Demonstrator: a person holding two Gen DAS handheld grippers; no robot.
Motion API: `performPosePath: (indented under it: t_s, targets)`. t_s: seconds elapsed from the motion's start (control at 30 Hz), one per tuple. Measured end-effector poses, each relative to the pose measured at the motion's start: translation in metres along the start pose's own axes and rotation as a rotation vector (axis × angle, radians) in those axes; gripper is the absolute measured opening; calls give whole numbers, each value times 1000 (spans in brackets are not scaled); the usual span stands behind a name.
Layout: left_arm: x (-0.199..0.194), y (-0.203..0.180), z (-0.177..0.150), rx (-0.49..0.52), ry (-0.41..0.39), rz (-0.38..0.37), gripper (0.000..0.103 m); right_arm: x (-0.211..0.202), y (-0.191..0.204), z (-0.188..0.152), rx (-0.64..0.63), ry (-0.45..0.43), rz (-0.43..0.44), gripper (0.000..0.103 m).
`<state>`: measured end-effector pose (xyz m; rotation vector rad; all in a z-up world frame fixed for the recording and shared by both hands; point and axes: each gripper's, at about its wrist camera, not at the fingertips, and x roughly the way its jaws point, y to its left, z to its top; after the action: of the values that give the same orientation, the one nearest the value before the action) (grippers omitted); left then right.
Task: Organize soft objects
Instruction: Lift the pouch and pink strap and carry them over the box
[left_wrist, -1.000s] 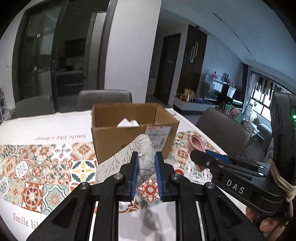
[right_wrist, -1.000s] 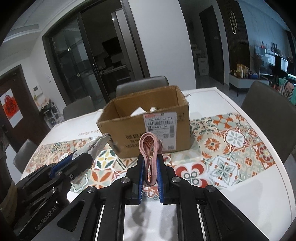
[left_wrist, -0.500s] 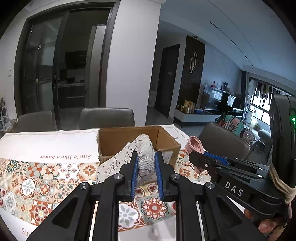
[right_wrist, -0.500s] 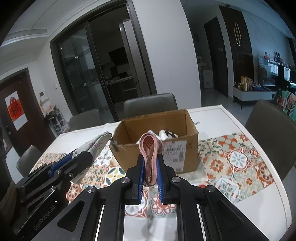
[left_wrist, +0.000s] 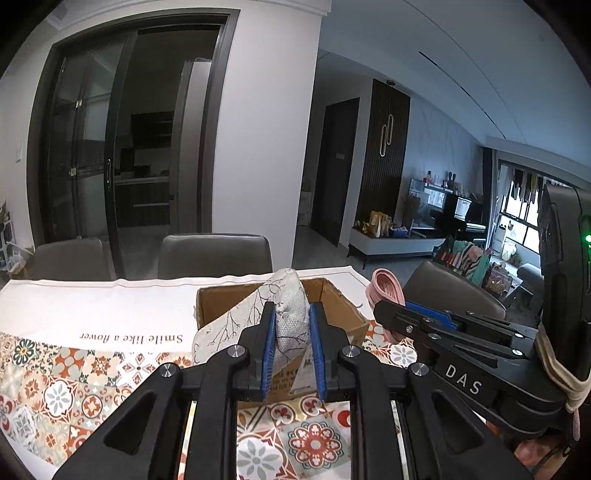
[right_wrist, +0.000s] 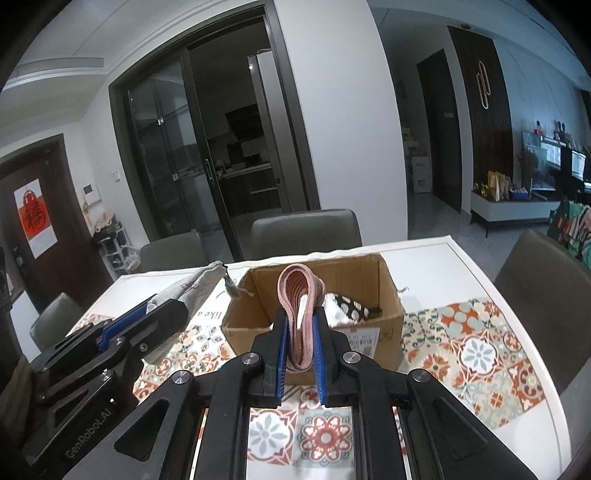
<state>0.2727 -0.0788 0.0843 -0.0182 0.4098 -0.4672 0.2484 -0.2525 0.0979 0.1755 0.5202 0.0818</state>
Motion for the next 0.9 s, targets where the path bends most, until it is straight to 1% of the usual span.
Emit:
performPosePath:
  t_s: [0.2, 0.4, 0.67, 0.9]
  targets:
    - [19, -2, 10, 16, -5, 6, 19, 14, -5, 13, -12, -9, -3, 14]
    - [46, -1, 15, 13, 17, 9, 19, 35, -14, 25, -13, 9, 4, 14]
    - [80, 2, 8, 11, 64, 22, 19, 69, -25, 31, -22, 43, -6, 14]
    - [110, 7, 5, 3, 126, 29, 19, 100, -34, 30, -29, 85, -13, 14]
